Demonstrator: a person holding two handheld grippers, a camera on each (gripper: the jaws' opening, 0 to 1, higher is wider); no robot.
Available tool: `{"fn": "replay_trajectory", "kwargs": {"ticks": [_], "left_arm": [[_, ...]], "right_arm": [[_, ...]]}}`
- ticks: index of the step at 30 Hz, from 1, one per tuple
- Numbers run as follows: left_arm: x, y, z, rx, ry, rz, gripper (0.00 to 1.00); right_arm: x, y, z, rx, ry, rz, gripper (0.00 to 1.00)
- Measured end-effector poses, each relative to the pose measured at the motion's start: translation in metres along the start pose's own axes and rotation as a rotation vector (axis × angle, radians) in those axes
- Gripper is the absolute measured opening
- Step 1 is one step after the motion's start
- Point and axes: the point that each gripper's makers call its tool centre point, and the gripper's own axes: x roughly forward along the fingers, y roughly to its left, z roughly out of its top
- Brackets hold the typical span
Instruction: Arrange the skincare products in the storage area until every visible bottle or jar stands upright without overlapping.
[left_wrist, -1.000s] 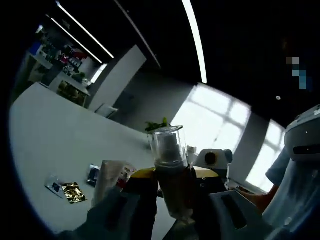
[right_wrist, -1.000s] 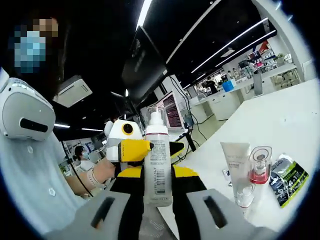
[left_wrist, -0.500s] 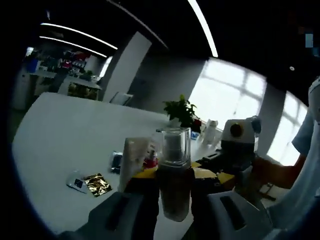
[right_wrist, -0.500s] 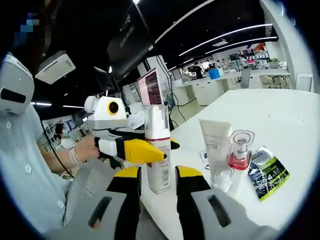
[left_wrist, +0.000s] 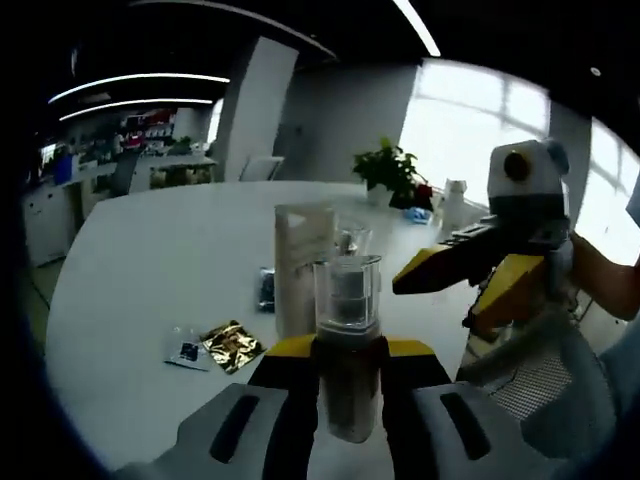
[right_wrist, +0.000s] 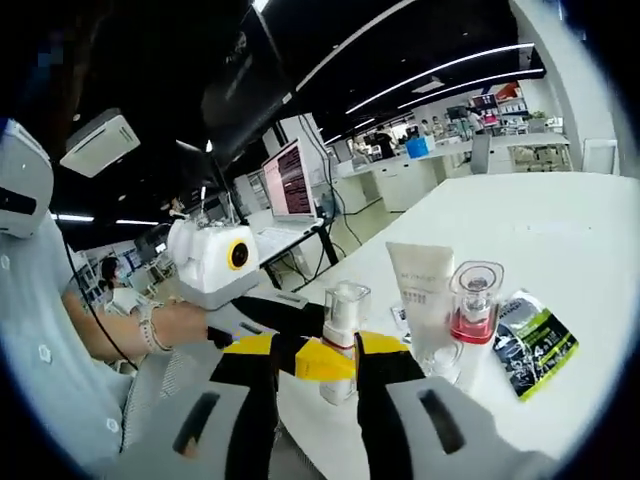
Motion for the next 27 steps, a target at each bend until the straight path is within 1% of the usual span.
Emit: {"fn": "replay_trajectory", "kwargs": {"ticks": [2, 5, 7, 10, 11, 12, 13, 16, 19, 22, 24, 27], "left_arm": [[0.001, 0.001, -0.002, 0.013, 0.0, 0.001, 0.2], [0.001, 0.001, -0.003, 0.021, -0.004, 0.001, 0.2], [0.0, 0.001, -0.002, 0.028, -0.015, 0.005, 0.2], [0.0, 0.0, -0.003, 0.045, -0.02, 0.001, 0.2], [0.0, -0.001, -0.003, 0.05, -0.016, -0.009, 0.2], [0.0, -0.003, -0.004, 0.047, -0.019, -0.028, 0.2], [0.0, -0.002, -0.004, 0.038, -0.021, -0.028, 0.2], [0.0, -0.001, -0.003, 0.059, -0.021, -0.022, 0.2], [0.0, 0.0, -0.004, 0.064, -0.022, -0.018, 0.2], [0.001, 0.0, -0.002, 0.068, -0.027, -0.013, 0.2], [0.001, 0.002, -0.004, 0.074, -0.019, -0.01, 0.2], [0.001, 0.004, -0.007, 0.087, -0.007, -0.004, 0.2]], "right_arm": [[0.003, -0.007, 0.001, -0.013, -0.018, -0.04, 0.29], [0.008, -0.014, -0.003, -0.029, -0.009, -0.068, 0.27], [0.011, -0.013, -0.002, -0.03, -0.024, -0.072, 0.27], [0.018, -0.01, -0.004, -0.042, -0.012, -0.063, 0.27], [0.021, -0.01, -0.005, -0.057, 0.001, -0.068, 0.27], [0.022, -0.011, -0.005, -0.062, 0.003, -0.071, 0.28], [0.024, -0.011, -0.004, -0.065, -0.005, -0.071, 0.27], [0.029, -0.011, -0.004, -0.052, -0.007, -0.064, 0.27], [0.034, -0.012, -0.006, -0.066, 0.004, -0.07, 0.26], [0.036, -0.012, -0.004, -0.062, -0.015, -0.071, 0.25], [0.038, -0.014, -0.004, -0.067, -0.016, -0.077, 0.23], [0.04, -0.014, -0.007, -0.068, -0.016, -0.07, 0.22]]}}
